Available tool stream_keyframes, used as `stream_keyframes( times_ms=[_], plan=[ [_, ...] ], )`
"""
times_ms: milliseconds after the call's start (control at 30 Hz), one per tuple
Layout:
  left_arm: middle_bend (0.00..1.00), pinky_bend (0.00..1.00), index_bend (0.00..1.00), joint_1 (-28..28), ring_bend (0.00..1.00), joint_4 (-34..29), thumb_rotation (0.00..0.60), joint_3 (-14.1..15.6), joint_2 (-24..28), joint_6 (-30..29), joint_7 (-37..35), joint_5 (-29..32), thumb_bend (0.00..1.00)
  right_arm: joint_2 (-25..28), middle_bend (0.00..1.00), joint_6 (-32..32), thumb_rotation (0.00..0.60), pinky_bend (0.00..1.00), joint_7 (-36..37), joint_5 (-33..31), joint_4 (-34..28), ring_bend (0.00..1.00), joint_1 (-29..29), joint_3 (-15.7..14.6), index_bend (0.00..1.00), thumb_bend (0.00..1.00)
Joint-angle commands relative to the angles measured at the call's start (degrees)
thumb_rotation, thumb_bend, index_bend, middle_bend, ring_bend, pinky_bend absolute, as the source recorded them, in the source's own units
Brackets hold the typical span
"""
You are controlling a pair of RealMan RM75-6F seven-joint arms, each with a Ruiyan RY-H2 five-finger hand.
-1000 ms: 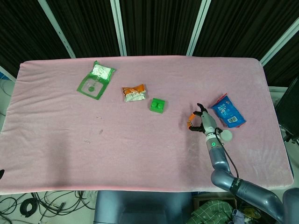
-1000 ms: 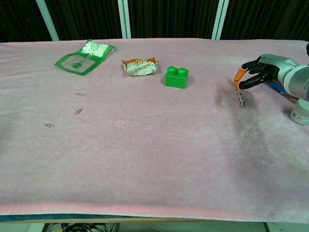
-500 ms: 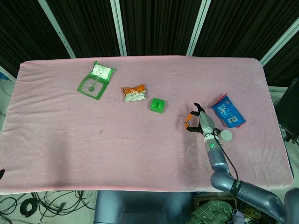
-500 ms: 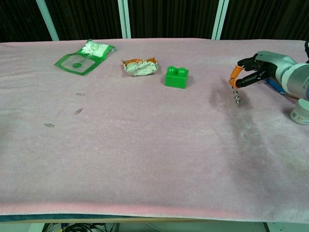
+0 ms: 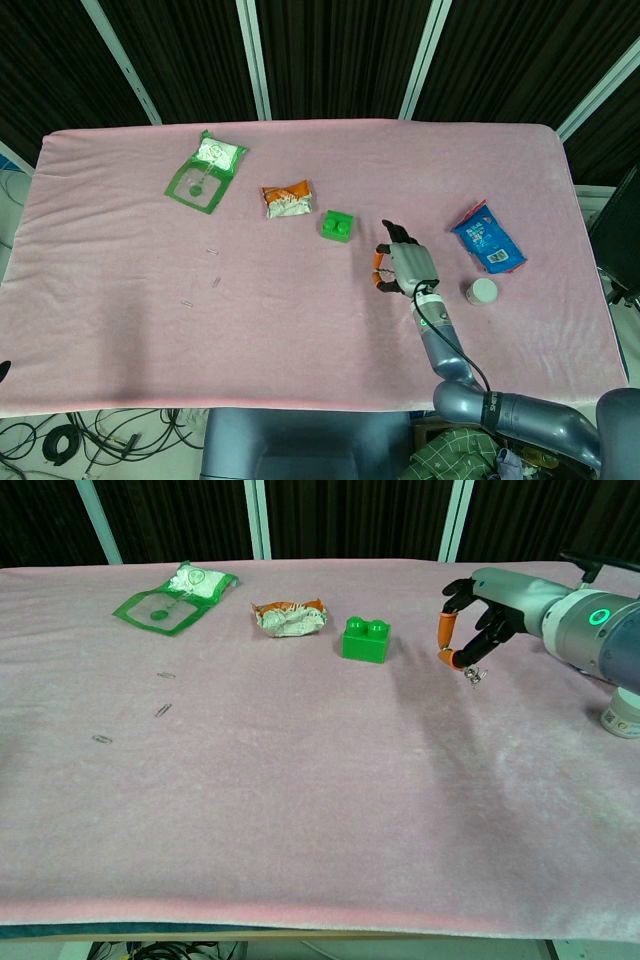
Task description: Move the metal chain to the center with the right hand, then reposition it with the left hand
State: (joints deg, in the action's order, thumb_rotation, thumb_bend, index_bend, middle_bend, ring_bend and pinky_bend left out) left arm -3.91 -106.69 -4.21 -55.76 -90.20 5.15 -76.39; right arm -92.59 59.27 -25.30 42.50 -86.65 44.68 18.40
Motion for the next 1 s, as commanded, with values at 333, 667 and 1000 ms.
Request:
stream_keyframes(
  times_ms=[333,667,1000],
  plan=[
    [0.00,0.00,0.04,0.12,0.00,0.33,0.600,0.84,0.62,0.61,-1.36,-1.61,0.19,-11.88,0.00,9.04,0.600,0.18,-22.56,-13.07,-2.27,0.00,10.58,0.67,0.61,0.34],
    [0.00,0.00,0.04,0.09,0.00,0.47,0.600,1.07,0.81,0.57,-2.00,-2.16,0.19,-17.95,0.00,8.26,0.600,0.18,-24.37,-17.90,1.83,0.00,15.50,5.68,0.61,0.34],
    [0.00,0.00,0.04,0.30,0.00,0.66,0.600,1.53,0.88,0.95,-2.21,-3.12,0.19,-22.32,0.00,3.58,0.600,0.18,-21.34,-21.01,9.13,0.00,18.40,9.45,0.61,0.34]
  ],
)
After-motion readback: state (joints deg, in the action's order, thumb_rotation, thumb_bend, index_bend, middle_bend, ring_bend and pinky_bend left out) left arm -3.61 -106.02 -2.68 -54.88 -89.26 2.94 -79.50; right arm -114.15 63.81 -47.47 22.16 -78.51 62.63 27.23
